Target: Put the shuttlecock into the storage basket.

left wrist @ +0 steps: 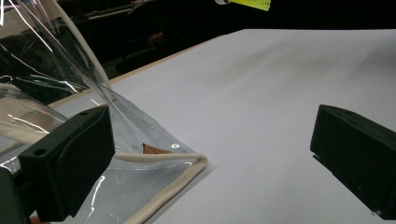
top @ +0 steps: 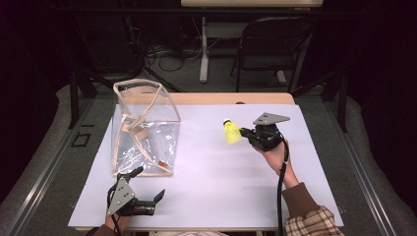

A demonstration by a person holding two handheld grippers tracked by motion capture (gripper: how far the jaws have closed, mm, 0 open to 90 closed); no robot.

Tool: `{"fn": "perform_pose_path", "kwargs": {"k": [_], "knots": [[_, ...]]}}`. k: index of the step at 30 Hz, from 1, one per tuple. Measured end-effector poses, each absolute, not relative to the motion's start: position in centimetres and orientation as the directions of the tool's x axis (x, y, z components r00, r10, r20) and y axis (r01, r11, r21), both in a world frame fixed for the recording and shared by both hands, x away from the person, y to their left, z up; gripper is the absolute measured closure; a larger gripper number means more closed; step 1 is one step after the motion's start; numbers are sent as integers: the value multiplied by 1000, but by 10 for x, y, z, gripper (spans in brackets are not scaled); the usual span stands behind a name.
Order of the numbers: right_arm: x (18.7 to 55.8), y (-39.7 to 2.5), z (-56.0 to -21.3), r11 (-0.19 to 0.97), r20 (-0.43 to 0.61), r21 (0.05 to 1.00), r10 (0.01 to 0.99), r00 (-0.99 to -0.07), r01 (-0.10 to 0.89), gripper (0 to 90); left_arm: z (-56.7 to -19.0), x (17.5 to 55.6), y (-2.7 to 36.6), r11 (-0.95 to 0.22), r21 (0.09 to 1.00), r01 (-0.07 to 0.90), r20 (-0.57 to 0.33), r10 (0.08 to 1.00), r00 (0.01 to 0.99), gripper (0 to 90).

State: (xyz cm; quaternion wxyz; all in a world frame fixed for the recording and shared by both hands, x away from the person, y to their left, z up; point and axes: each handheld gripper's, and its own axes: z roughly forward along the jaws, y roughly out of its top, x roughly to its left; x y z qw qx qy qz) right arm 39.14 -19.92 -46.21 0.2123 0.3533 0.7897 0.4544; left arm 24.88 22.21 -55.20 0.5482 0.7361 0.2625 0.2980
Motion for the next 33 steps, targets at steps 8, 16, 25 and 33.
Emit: {"fn": "perform_pose_path", "kwargs": {"k": [8, 16, 25, 33], "knots": [[392, -201, -446, 342, -24, 869, 751, -660, 357, 900, -552, 249, 222, -264, 963, 60, 153, 714, 684, 0], [393, -203, -433, 351, -37, 867, 751, -659, 352, 900, -552, 249, 222, -263, 963, 60, 152, 714, 683, 0], [393, -206, -421, 349, -42, 870, 755, -654, 347, 900, -552, 249, 222, -263, 963, 61, 152, 714, 683, 0], [393, -209, -410, 346, -49, 874, 760, -648, 341, 900, -552, 249, 222, -264, 963, 60, 153, 714, 683, 0]]}}
